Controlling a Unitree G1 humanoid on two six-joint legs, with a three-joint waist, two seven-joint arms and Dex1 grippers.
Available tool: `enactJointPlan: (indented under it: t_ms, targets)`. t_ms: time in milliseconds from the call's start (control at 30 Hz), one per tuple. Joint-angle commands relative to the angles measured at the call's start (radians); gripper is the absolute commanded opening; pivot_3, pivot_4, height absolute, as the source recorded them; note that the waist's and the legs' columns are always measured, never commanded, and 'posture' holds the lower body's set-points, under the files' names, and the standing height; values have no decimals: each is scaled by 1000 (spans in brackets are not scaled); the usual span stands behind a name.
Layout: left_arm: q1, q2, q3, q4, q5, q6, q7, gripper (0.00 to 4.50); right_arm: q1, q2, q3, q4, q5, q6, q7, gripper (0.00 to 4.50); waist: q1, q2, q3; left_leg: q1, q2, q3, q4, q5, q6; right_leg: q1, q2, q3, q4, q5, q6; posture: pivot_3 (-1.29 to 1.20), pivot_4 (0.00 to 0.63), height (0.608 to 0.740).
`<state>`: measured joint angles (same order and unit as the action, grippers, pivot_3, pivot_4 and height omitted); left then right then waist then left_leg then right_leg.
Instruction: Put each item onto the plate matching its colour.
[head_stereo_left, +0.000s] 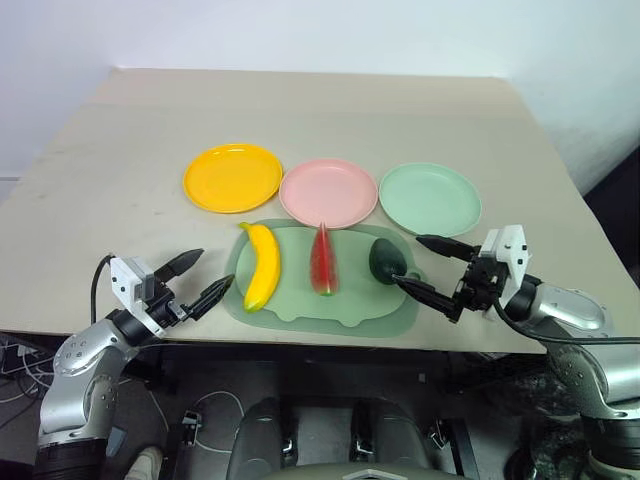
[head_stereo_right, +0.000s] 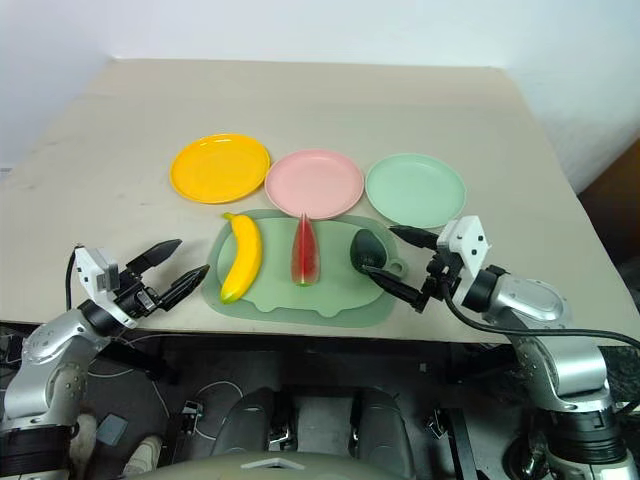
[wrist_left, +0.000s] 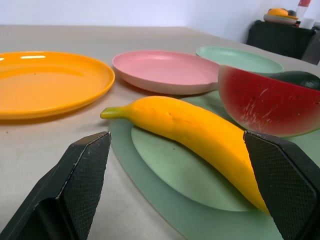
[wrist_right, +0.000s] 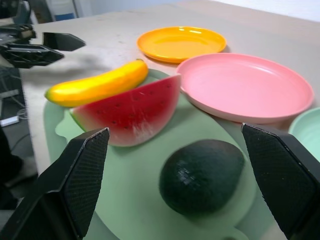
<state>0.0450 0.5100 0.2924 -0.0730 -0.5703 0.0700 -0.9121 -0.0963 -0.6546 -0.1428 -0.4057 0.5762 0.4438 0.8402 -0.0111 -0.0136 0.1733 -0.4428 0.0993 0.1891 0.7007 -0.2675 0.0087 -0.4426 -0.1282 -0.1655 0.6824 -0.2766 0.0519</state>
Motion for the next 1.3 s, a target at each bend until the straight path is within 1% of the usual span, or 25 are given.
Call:
enactJointPlan:
  t_ms: [33,233,400,500,700,900,1067,1300]
  targets:
    - [-5,5,19,-22,2,-23,4,4460,-35,-12,1,-46,26,40,-15,4500,0,0,0,0,0,0,0,0,0,0,0,0,0,0,0,0,150,695]
    - [11,1,17,-34,1,-29,5,4460,-69,4,15,-56,38,80,-36,4500,0,0,0,0,0,0,0,0,0,0,0,0,0,0,0,0,150,695]
    - [4,3,4,-68,-1,-19,13,4460,-112,-1,42,-80,72,204,-89,4500,0,0,0,0,0,0,0,0,0,0,0,0,0,0,0,0,150,695]
    - [-15,12,-6,-34,27,-42,1,4460,-150,-13,72,-91,81,334,-151,4500,1,0,0,0,0,0,0,0,1,0,0,0,0,0,0,0,150,695]
    - [-33,17,-1,-47,13,-11,-1,4460,-190,-5,99,-91,55,431,-227,4500,-1,0,0,-1,0,0,0,-1,1,-1,0,0,0,0,0,0,150,695]
    - [-33,31,-2,-49,-3,6,-26,4460,-182,31,88,-54,27,435,-292,4500,0,0,0,-1,0,1,0,-1,1,-1,-1,0,0,0,0,0,150,695]
    - [-16,35,-25,-85,-21,38,-56,4460,-147,41,124,-16,-49,385,-318,4500,-1,0,0,-1,0,1,0,-1,1,-1,0,0,0,0,0,0,150,695]
    - [-40,73,-72,-127,-19,55,-125,4460,-157,75,115,34,-48,431,-339,4500,-1,0,0,-1,0,1,0,-1,1,-1,0,0,0,0,0,0,150,695]
